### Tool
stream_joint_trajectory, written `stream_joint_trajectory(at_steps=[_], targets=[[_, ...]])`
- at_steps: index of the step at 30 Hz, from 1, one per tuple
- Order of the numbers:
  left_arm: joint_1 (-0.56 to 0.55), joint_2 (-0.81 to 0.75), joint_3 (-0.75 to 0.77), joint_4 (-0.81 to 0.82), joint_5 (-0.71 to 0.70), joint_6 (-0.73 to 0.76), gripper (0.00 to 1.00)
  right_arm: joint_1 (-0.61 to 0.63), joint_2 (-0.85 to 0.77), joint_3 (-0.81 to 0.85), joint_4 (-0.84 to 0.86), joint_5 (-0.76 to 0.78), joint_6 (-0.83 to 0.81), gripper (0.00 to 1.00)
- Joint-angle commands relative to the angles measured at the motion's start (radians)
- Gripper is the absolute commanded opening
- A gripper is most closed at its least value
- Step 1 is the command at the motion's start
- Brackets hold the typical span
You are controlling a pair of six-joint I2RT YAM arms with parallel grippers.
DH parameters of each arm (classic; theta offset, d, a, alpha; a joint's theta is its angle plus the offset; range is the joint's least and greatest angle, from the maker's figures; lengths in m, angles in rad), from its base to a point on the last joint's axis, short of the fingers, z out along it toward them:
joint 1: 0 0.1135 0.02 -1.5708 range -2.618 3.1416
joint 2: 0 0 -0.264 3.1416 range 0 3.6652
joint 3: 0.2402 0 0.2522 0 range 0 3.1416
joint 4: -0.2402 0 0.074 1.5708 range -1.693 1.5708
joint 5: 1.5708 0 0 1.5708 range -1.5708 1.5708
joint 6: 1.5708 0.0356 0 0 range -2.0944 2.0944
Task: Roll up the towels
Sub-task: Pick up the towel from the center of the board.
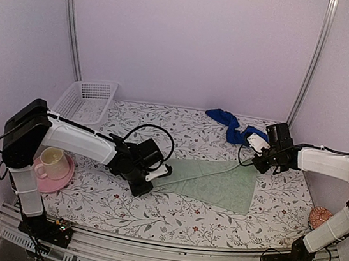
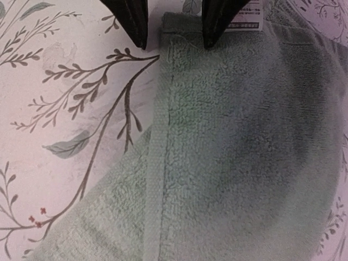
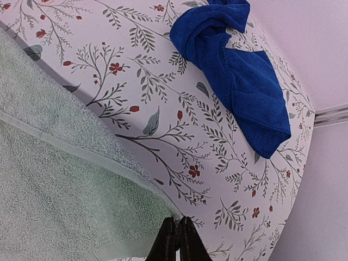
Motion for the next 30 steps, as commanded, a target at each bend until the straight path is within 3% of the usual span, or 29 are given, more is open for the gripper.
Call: stream_joint_trajectory(at_steps=[1,7,13,18,25,30], targets=[[0.018,0.077,-0.056,-0.215,0.032,-0.013,0.36,-0.006,-0.024,-0.004,0.001,-0.009,0.007,0.07],[0.021,0.098,-0.066,-0.234,0.063,-0.019,0.33,-0.005,-0.025,-0.004,0.001,-0.007,0.008,0.07],[0.027,0.102,-0.059,-0.254,0.103,-0.022,0.23,-0.005,-0.03,-0.005,0.001,-0.007,0.008,0.07],[0.033,0.119,-0.055,-0.266,0.106,-0.035,0.0,-0.006,-0.038,-0.005,0.001,-0.01,0.008,0.06],[0.046,0.152,-0.048,-0.248,0.011,-0.064,0.0,-0.005,-0.046,-0.006,0.002,-0.013,0.004,0.04],[0.046,0.004,0.02,-0.186,-0.155,-0.074,0.0,-0.005,-0.083,-0.012,0.022,0.0,0.001,0.03]])
